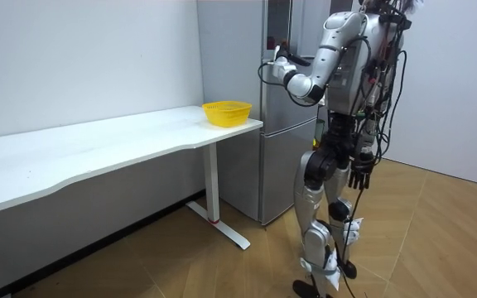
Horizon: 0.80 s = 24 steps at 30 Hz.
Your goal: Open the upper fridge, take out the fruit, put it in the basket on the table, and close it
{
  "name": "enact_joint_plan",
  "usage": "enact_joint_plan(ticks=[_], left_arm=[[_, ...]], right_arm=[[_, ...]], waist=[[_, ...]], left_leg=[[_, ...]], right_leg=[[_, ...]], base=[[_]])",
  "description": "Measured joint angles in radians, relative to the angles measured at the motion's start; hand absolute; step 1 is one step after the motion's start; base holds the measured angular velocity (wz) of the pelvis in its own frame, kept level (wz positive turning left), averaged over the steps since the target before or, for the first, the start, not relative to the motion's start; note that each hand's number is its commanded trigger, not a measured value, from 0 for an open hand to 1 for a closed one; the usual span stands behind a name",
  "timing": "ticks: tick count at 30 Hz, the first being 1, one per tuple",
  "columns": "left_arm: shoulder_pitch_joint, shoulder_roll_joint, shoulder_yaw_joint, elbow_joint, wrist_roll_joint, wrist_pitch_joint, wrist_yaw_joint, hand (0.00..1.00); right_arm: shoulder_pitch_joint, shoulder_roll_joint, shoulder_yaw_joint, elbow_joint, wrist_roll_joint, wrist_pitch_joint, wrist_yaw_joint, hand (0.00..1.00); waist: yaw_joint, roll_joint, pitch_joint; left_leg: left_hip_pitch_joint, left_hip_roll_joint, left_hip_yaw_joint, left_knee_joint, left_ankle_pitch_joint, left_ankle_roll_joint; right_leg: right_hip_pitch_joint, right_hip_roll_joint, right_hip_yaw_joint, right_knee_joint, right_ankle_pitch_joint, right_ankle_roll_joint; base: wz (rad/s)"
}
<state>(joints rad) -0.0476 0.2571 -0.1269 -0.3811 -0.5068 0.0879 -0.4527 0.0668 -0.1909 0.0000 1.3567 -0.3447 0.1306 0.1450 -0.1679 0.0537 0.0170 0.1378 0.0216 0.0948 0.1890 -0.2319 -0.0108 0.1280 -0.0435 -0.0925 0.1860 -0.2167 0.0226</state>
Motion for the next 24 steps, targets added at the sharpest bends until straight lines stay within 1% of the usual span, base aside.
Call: enact_joint_plan(ticks=[3, 5, 6, 9, 12, 14, 16, 17, 18, 20, 24], left_arm=[[-0.001, 0.0, 0.0, 0.0, -0.014, 0.003, -0.009, 0.0], [-0.009, 0.001, 0.0, -0.002, -0.035, 0.023, -0.013, 0.0], [-0.011, 0.001, 0.0, -0.002, -0.036, 0.026, -0.014, 0.0], [-0.04, 0.0, -0.004, -0.003, -0.05, 0.038, -0.02, 0.0], [-0.067, -0.001, -0.008, -0.006, -0.094, 0.038, -0.023, 0.0], [-0.081, -0.001, -0.02, -0.007, -0.146, 0.038, -0.023, 0.0], [-0.089, -0.001, -0.034, -0.01, -0.169, 0.037, -0.024, 0.0], [-0.095, -0.002, -0.04, -0.021, -0.169, 0.037, -0.024, 0.0], [-0.099, -0.001, -0.04, -0.029, -0.169, 0.037, -0.024, 0.0], [-0.118, 0.0, -0.045, -0.048, -0.166, 0.037, -0.024, 0.0], [-0.134, 0.007, -0.078, -0.073, -0.166, 0.036, -0.027, 0.0]], right_arm=[[-0.003, -0.001, 0.001, 0.003, -0.001, 0.001, 0.0, 0.0], [-0.007, -0.001, 0.001, 0.003, -0.001, 0.002, 0.001, 0.0], [-0.008, -0.002, 0.001, 0.003, -0.001, 0.002, 0.001, 0.0], [-0.008, -0.002, 0.019, -0.005, -0.002, 0.002, 0.003, 0.0], [-0.013, -0.002, 0.019, -0.003, -0.014, 0.002, 0.001, 0.0], [-0.013, -0.002, 0.023, -0.002, -0.013, 0.001, -0.001, 0.0], [-0.012, -0.002, 0.026, -0.001, -0.012, 0.001, -0.001, 0.0], [-0.011, -0.002, 0.027, -0.003, -0.011, 0.002, 0.0, 0.0], [-0.012, -0.002, 0.027, -0.004, -0.012, 0.002, 0.002, 0.0], [-0.012, -0.002, 0.027, -0.006, -0.014, 0.002, 0.011, 0.0], [-0.012, -0.003, 0.027, -0.006, -0.013, 0.001, 0.009, 0.0]], waist=[[0.001, -0.003, -0.0015], [0.0, -0.009, -0.0025], [-0.001, -0.011, -0.003], [0.0, -0.016, -0.007], [0.0, -0.013, -0.0106], [-0.001, -0.012, -0.0117], [-0.001, -0.014, -0.0105], [-0.006, -0.01, -0.0138], [-0.011, -0.008, -0.0148], [-0.02, -0.006, -0.0158], [-0.022, -0.002, -0.0168]], left_leg=[[0.004, 0.0, 0.0, -0.001, 0.0, 0.0], [0.01, 0.0, -0.001, -0.001, 0.0, 0.0], [0.012, 0.0, -0.001, -0.001, 0.0, 0.0], [0.005, 0.001, 0.0, 0.001, 0.0, 0.0], [-0.001, 0.001, 0.0, 0.001, 0.0, 0.0], [0.001, 0.001, 0.006, 0.001, 0.0, 0.0], [0.002, 0.002, 0.011, 0.001, 0.0, 0.0], [-0.001, 0.001, 0.011, 0.001, 0.0, 0.0], [-0.004, 0.001, 0.011, 0.001, 0.0, 0.0], [-0.004, 0.001, 0.011, 0.001, 0.0, 0.0], [-0.005, 0.001, 0.011, 0.001, 0.0, 0.0]], right_leg=[[0.002, 0.001, -0.002, 0.0, 0.0, -0.001], [0.01, 0.001, -0.003, -0.001, 0.0, -0.001], [0.012, 0.0, -0.004, -0.001, 0.0, -0.001], [0.012, 0.001, -0.004, -0.001, 0.0, -0.001], [0.005, 0.0, -0.002, 0.0, 0.001, -0.001], [0.0, 0.001, 0.002, 0.0, 0.001, -0.001], [-0.001, 0.001, 0.005, 0.002, 0.001, -0.001], [-0.005, 0.001, 0.009, 0.001, 0.001, -0.001], [-0.007, 0.0, 0.009, 0.001, 0.001, -0.001], [-0.007, 0.0, 0.007, 0.001, 0.001, -0.001], [-0.004, 0.0, 0.006, 0.002, 0.002, -0.001]], base=[[-0.02], [0.0], [0.0], [0.01], [0.0], [-0.05], [-0.08], [-0.04], [0.0], [0.0], [-0.01]])
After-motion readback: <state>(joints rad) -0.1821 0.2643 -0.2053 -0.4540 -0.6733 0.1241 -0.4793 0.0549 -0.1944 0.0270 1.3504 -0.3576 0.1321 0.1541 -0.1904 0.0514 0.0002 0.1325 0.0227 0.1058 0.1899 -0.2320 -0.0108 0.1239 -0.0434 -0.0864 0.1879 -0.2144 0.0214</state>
